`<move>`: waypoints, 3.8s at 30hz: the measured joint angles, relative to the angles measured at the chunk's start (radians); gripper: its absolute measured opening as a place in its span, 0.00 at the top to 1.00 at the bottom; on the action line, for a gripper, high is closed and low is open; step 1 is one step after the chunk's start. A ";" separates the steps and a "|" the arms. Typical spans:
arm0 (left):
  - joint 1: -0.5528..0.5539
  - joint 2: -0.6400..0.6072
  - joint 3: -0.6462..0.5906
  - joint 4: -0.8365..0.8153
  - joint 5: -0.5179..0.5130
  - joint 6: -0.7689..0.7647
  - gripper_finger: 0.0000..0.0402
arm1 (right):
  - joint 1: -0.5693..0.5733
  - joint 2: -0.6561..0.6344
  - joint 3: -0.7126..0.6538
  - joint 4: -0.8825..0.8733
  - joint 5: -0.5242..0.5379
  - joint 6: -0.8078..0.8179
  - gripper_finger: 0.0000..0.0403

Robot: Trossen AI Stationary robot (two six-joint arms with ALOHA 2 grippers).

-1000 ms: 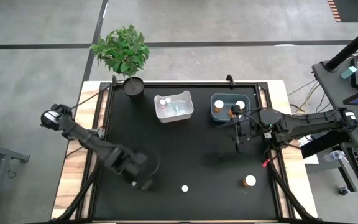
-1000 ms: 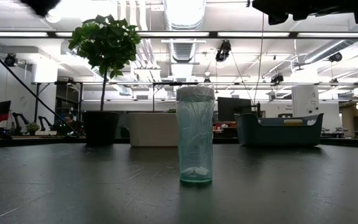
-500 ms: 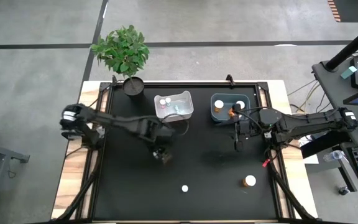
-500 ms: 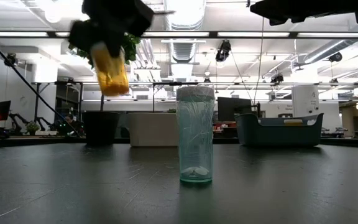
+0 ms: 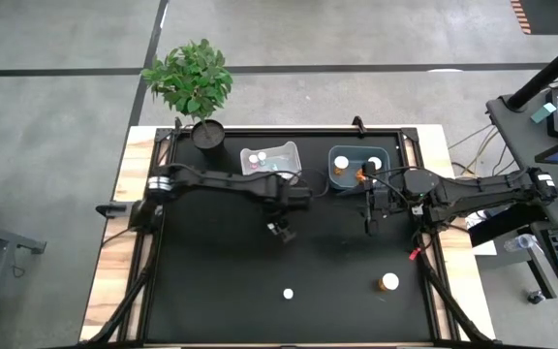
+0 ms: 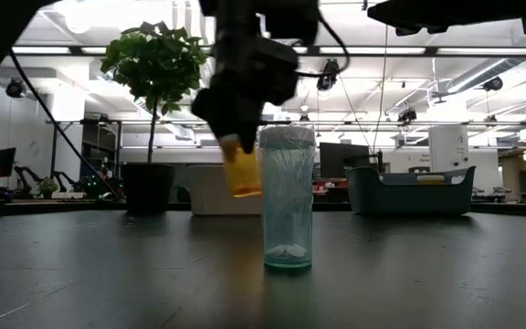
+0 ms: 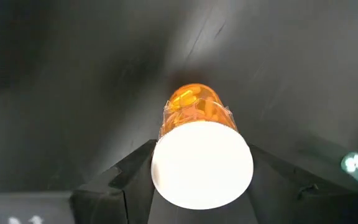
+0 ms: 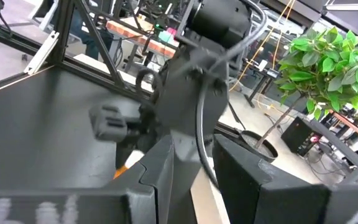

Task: Pick and place medicine bottles into bin by pill shape (circle, oval)
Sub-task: Put the orange capsule bottle into the blue bin

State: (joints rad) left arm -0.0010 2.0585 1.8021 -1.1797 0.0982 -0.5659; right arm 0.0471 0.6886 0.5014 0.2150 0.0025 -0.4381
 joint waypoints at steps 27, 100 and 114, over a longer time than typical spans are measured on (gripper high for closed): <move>-0.008 0.127 0.102 -0.076 -0.088 0.051 0.52 | -0.002 -0.042 0.000 -0.123 0.182 0.007 0.74; -0.438 -0.993 -1.098 1.123 -0.703 0.573 0.33 | 0.047 0.592 0.290 0.023 0.148 0.469 0.61; -0.438 -1.110 -1.203 1.149 -0.703 0.573 0.33 | 0.047 0.977 0.685 -0.461 0.156 0.598 0.23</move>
State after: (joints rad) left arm -0.4387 0.9488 0.5995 -0.0305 -0.6047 0.0071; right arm 0.0937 1.6657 1.1864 -0.2457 0.1583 0.1601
